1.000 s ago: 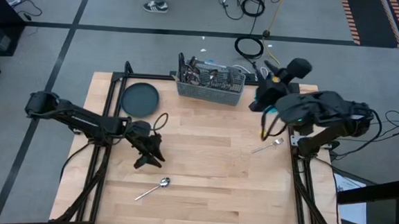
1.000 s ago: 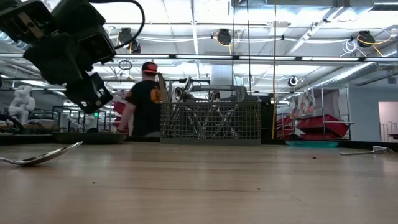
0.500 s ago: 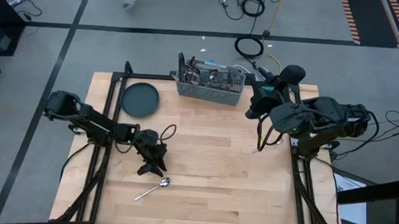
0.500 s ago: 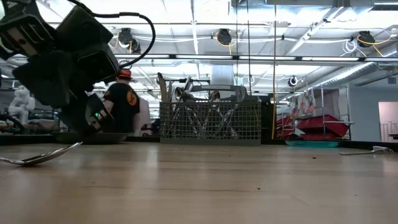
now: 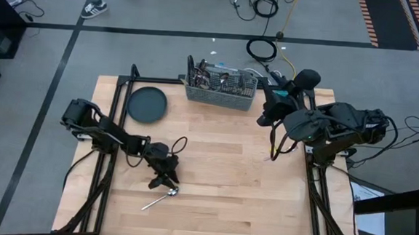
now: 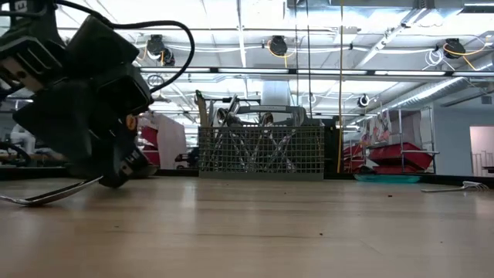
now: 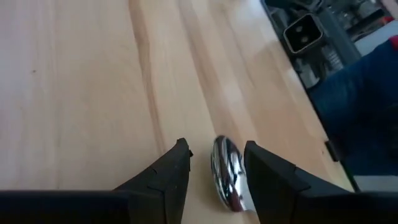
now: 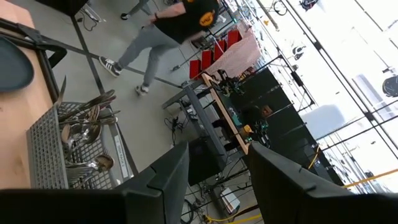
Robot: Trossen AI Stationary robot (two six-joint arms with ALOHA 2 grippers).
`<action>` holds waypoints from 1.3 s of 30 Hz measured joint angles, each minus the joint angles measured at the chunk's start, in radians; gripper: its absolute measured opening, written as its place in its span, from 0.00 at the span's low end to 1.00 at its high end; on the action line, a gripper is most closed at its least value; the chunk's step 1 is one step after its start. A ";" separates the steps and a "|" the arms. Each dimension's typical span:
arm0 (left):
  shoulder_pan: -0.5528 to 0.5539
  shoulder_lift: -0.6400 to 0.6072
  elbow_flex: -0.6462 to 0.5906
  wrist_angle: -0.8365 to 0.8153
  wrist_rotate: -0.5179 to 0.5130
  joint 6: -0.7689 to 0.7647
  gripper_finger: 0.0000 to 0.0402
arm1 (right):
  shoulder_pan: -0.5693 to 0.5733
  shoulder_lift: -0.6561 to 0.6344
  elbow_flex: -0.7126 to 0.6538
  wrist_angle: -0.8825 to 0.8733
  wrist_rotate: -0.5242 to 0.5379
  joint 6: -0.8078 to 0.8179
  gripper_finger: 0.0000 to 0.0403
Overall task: Sort silverware
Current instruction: Put the spoon into the silverware basket
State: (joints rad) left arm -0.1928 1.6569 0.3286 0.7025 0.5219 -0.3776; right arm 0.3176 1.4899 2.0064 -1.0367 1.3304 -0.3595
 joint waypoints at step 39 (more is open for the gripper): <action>-0.026 0.096 0.000 0.047 -0.015 0.108 0.31 | 0.000 0.000 0.000 0.015 0.000 -0.019 0.38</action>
State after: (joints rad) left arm -0.2192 1.7528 0.3283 0.7491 0.5064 -0.2699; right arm 0.3172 1.4895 2.0064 -1.0214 1.3300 -0.3786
